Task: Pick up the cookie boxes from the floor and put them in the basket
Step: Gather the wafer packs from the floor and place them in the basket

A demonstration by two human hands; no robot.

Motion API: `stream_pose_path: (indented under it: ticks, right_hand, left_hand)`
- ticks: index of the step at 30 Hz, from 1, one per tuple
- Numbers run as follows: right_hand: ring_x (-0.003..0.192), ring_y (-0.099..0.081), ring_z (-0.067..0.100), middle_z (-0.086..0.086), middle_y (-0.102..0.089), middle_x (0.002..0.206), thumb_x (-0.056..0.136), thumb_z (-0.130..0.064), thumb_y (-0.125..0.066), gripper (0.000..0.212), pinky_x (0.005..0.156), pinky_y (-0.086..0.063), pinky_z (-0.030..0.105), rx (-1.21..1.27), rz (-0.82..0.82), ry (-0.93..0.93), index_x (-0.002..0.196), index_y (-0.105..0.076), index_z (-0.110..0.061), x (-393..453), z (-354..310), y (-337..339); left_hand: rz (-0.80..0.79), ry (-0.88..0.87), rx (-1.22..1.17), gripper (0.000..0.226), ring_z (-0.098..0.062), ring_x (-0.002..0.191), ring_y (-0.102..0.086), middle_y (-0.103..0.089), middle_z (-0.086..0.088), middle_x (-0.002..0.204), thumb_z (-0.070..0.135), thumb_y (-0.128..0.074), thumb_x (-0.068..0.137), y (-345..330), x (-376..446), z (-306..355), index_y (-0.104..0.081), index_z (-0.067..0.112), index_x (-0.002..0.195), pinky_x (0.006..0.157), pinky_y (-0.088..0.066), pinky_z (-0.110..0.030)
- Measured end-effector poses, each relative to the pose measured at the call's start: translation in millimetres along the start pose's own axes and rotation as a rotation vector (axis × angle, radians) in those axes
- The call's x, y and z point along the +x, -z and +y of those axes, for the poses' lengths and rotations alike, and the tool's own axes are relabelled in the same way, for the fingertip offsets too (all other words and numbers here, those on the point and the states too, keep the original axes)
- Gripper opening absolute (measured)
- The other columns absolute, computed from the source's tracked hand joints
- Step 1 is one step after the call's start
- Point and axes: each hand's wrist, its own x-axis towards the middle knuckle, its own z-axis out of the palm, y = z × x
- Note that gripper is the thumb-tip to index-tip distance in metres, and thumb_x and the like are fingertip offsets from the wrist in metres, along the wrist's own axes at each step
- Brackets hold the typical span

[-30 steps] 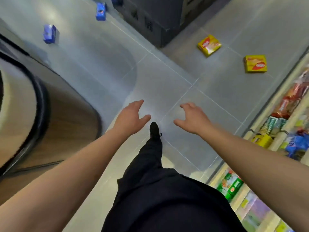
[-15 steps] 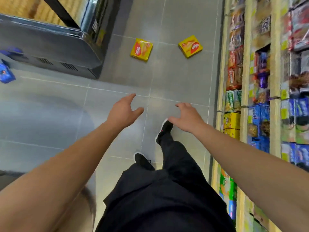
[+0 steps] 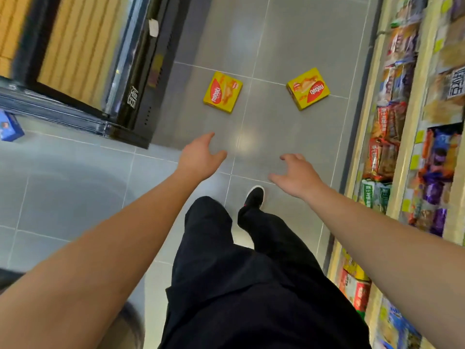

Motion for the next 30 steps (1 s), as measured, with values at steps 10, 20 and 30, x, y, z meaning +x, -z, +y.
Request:
stream_pose_path:
  ticks: [10,20,30]
  right_hand:
    - [0.135,-0.039,0.028,0.007,-0.036,0.149,0.088,-0.044,-0.063,0.07,0.109,-0.038,0.037,0.017,-0.049,0.021,0.147,-0.037,-0.016,165,-97,43]
    - [0.128,-0.043,0.032,0.008,-0.046,0.139,0.085,-0.047,-0.058,0.064,0.103,-0.04,0.041,-0.256,-0.016,0.014,0.139,-0.043,-0.015,379,-114,24]
    - [0.132,-0.037,0.031,0.006,-0.044,0.141,0.086,-0.036,-0.056,0.057,0.107,-0.034,0.039,-0.266,-0.081,0.109,0.138,-0.042,-0.015,620,-45,-107]
  left_hand:
    - [-0.081,0.028,0.053,0.058,-0.032,0.125,-0.048,-0.051,-0.013,0.139,0.035,-0.057,0.091,49,176,1,-0.04,0.013,0.142,0.101,-0.037,-0.034]
    - [-0.179,-0.035,0.208,0.074,-0.032,0.135,-0.037,-0.036,-0.009,0.151,0.049,-0.053,0.084,-14,388,-60,-0.034,0.015,0.146,0.112,-0.032,-0.041]
    - [-0.155,0.026,0.237,0.072,-0.036,0.13,-0.042,-0.042,-0.015,0.145,0.039,-0.064,0.086,-182,597,-150,-0.036,0.009,0.144,0.107,-0.034,-0.041]
